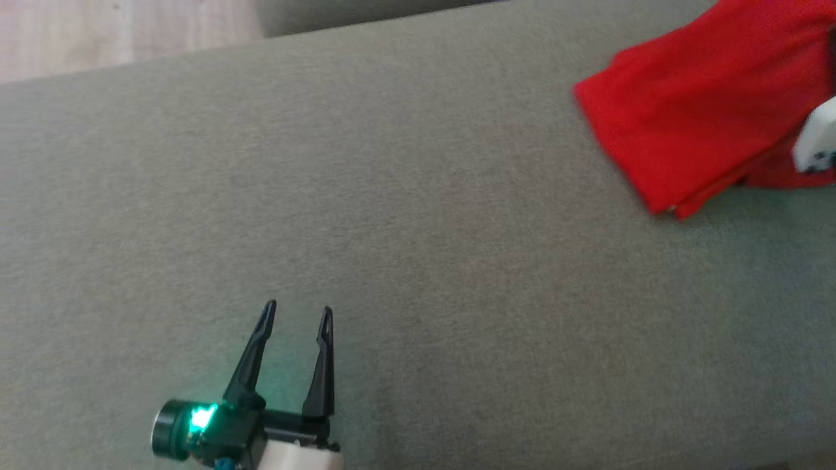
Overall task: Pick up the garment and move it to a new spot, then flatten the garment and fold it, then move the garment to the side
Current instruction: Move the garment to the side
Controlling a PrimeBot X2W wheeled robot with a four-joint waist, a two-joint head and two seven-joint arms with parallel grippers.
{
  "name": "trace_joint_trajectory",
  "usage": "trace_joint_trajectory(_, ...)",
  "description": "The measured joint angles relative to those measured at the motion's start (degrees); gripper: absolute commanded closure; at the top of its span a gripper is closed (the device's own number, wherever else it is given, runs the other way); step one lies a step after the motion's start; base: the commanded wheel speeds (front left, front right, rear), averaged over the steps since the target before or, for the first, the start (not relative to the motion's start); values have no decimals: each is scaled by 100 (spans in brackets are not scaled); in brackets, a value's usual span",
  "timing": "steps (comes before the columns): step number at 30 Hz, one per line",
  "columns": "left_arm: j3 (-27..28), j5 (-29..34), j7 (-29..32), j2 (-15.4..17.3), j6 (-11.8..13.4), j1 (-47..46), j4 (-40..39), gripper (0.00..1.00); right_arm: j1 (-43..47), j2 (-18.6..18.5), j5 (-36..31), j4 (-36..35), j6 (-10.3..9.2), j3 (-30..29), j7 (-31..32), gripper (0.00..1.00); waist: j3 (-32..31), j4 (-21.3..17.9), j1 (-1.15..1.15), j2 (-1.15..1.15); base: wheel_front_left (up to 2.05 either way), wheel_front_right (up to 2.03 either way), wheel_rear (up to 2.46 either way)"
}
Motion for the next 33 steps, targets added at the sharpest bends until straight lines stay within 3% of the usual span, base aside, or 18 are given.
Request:
trace_joint_trajectory(3, 10, 0, 0, 0, 2, -122, 1, 0, -14, -57, -296, -285, 0, -365, 299, 98, 126, -135, 0, 0, 0, 0, 0)
trace_joint_trajectory(4, 11, -1, 0, 0, 3, -159, 1, 0, -7, -57, -396, -378, -1, -486, 391, 78, 163, -167, 0, 0, 0, 0, 0)
trace_joint_trajectory(6, 11, -1, 0, 0, -1, -241, 3, 0, 31, -42, -608, -605, 0, -760, 563, 0, 228, -209, 0, 0, 0, 0, 0)
trace_joint_trajectory(10, 22, 2, 0, -1, -3, -346, 24, 0, 348, 59, -1244, -1229, -1, -1363, 692, 0, 242, -187, 0, 0, 0, 0, 0)
trace_joint_trajectory(14, 99, 26, 0, -2, 9, -341, 27, 0, 923, 606, -1569, -1706, 0, -1735, 835, 0, 119, -113, 0, 0, 0, 0, 0)
trace_joint_trajectory(21, 334, -55, 0, -7, 180, -224, 40, 0, 2035, 1416, -1295, -2101, 0, -1894, 751, 0, -311, 61, -1, 0, 0, 0, 0)
trace_joint_trajectory(28, 476, -160, 0, -9, 231, 179, 231, 0, 3400, 1809, -183, -2057, 0, -782, -104, 0, -969, 232, -2, 0, 0, 0, 0)
trace_joint_trajectory(33, 550, -382, 0, -9, 250, 410, 263, 0, 4176, 1839, 586, -2089, 0, 235, -643, 0, -1426, 367, -2, 0, 0, 0, 0)
